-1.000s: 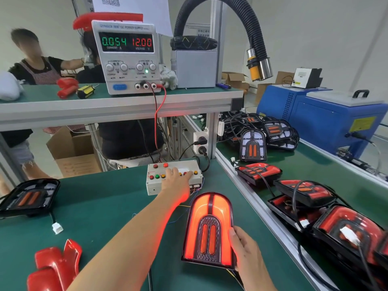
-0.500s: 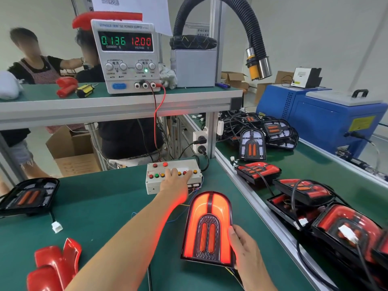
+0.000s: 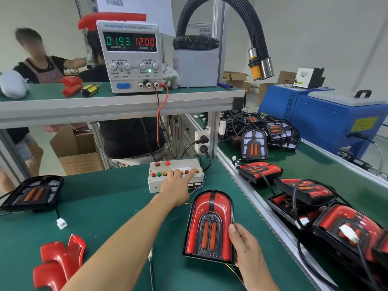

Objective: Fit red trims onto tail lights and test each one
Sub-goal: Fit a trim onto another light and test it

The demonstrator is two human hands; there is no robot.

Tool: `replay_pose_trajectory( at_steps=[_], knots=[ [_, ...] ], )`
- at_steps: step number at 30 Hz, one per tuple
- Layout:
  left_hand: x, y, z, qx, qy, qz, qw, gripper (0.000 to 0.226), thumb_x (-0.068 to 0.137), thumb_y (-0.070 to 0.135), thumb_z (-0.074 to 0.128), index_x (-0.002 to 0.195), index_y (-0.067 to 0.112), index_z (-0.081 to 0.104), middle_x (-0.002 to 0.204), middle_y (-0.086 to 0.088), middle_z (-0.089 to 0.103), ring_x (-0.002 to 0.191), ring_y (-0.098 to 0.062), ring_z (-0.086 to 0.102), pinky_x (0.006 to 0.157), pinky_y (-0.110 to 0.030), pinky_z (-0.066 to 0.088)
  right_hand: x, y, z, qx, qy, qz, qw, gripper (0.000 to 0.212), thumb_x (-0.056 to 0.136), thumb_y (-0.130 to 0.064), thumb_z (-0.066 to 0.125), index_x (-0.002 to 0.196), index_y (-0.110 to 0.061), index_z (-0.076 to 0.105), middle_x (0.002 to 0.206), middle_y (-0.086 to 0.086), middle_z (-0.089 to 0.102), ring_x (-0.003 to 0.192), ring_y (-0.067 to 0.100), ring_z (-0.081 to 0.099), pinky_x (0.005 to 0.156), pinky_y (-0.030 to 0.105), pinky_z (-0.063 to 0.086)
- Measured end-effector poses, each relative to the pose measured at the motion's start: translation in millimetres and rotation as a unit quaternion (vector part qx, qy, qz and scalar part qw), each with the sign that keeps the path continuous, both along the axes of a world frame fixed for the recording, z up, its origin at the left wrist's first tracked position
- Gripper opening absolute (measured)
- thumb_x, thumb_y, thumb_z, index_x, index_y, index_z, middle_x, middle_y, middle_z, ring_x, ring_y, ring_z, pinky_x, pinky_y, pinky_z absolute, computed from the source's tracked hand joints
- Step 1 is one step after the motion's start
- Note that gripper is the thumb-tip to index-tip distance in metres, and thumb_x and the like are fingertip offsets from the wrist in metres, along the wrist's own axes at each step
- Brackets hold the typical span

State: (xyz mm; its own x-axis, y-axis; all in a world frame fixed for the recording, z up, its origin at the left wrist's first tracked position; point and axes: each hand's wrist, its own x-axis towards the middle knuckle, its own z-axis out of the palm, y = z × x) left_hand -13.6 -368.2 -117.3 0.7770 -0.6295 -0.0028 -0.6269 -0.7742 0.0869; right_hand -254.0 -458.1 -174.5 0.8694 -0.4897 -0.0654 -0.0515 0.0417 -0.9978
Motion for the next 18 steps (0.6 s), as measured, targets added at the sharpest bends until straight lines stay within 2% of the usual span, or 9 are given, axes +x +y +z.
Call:
replay_pose_trajectory(
  at_steps=[2, 4, 6, 7, 10, 14, 16, 18],
  knots=[
    [-11.2, 19.5, 5.7, -0.159, 0.012, 0.004, 0.987, 0.062, 0.096, 0.009, 0.05, 0.155, 0.022, 0.035, 0.126, -0.011, 0.053, 0.119, -0.029, 0.048, 0.099, -0.041, 0.047, -0.8, 0.9, 1.6, 0.008, -0.008, 0.002, 1.0, 0.042, 0.093, -0.051, 0.05, 0.115, -0.02, 0.069, 0.104, 0.003, 0.079, 0.098, 0.019, 0.076, 0.077, 0.034, 0.063],
    [-27.6, 48.5, 11.2, -0.321, 0.023, 0.046, 0.946, 0.032, 0.099, 0.013, 0.051, 0.128, 0.016, 0.063, 0.11, -0.003, 0.067, 0.101, -0.022, 0.06, 0.087, -0.035, 0.049, -0.2, 2.2, 2.2, 0.016, -0.016, -0.001, 1.0, 0.042, 0.092, -0.047, 0.052, 0.114, -0.015, 0.069, 0.104, 0.007, 0.079, 0.098, 0.023, 0.076, 0.076, 0.033, 0.063],
    [-44.6, 82.7, 12.2, -0.405, 0.025, 0.091, 0.91, 0.015, 0.099, 0.018, 0.054, 0.094, 0.02, 0.068, 0.081, 0.008, 0.067, 0.074, -0.016, 0.058, 0.068, -0.031, 0.045, 0.5, 3.6, 2.8, 0.019, -0.018, -0.011, 1.0, 0.042, 0.091, -0.046, 0.054, 0.112, -0.014, 0.07, 0.101, 0.008, 0.079, 0.095, 0.024, 0.077, 0.073, 0.03, 0.063],
    [-52.7, 100.7, 11.9, -0.427, 0.024, 0.122, 0.896, 0.018, 0.097, 0.02, 0.056, 0.082, 0.022, 0.064, 0.069, 0.01, 0.063, 0.067, -0.014, 0.054, 0.062, -0.03, 0.043, 0.6, 4.3, 3.8, 0.017, -0.017, -0.016, 1.0, 0.041, 0.091, -0.046, 0.054, 0.11, -0.014, 0.071, 0.1, 0.007, 0.08, 0.094, 0.023, 0.077, 0.072, 0.028, 0.062],
    [-76.2, 148.0, 5.7, -0.434, 0.04, 0.232, 0.87, 0.024, 0.094, 0.025, 0.058, 0.07, 0.024, 0.059, 0.059, 0.011, 0.061, 0.063, -0.01, 0.056, 0.058, -0.027, 0.041, -0.7, 7.5, 4.8, -0.007, -0.012, -0.018, 1.0, 0.04, 0.09, -0.049, 0.056, 0.108, -0.016, 0.073, 0.097, 0.004, 0.08, 0.091, 0.02, 0.078, 0.071, 0.023, 0.061],
    [-99.2, 168.3, -10.6, -0.314, 0.097, 0.277, 0.903, 0.035, 0.095, 0.041, 0.06, 0.067, 0.02, 0.057, 0.061, 0.009, 0.058, 0.069, -0.023, 0.057, 0.065, -0.031, 0.041, -2.8, 11.4, 8.5, -0.031, 0.001, -0.033, 0.999, 0.031, 0.098, -0.041, 0.057, 0.103, -0.016, 0.075, 0.09, -0.002, 0.081, 0.083, 0.011, 0.077, 0.064, 0.011, 0.054],
    [-104.0, 167.5, -17.2, -0.271, 0.153, 0.272, 0.911, 0.047, 0.094, 0.049, 0.058, 0.06, 0.017, 0.048, 0.056, 0.005, 0.052, 0.064, -0.025, 0.056, 0.062, -0.031, 0.044, -3.2, 13.0, 12.1, -0.052, 0.016, -0.035, 0.998, 0.03, 0.1, -0.041, 0.056, 0.101, -0.018, 0.075, 0.089, -0.003, 0.08, 0.082, 0.01, 0.077, 0.066, 0.016, 0.056],
    [-104.6, 163.2, -23.3, -0.283, 0.224, 0.248, 0.899, 0.042, 0.096, 0.043, 0.057, 0.063, 0.017, 0.054, 0.058, 0.003, 0.05, 0.059, -0.022, 0.054, 0.058, -0.028, 0.05, -2.8, 13.0, 13.0, -0.076, 0.031, -0.034, 0.996, 0.032, 0.1, -0.045, 0.055, 0.1, -0.019, 0.076, 0.089, -0.004, 0.08, 0.084, 0.011, 0.077, 0.077, 0.031, 0.055]
  ],
)
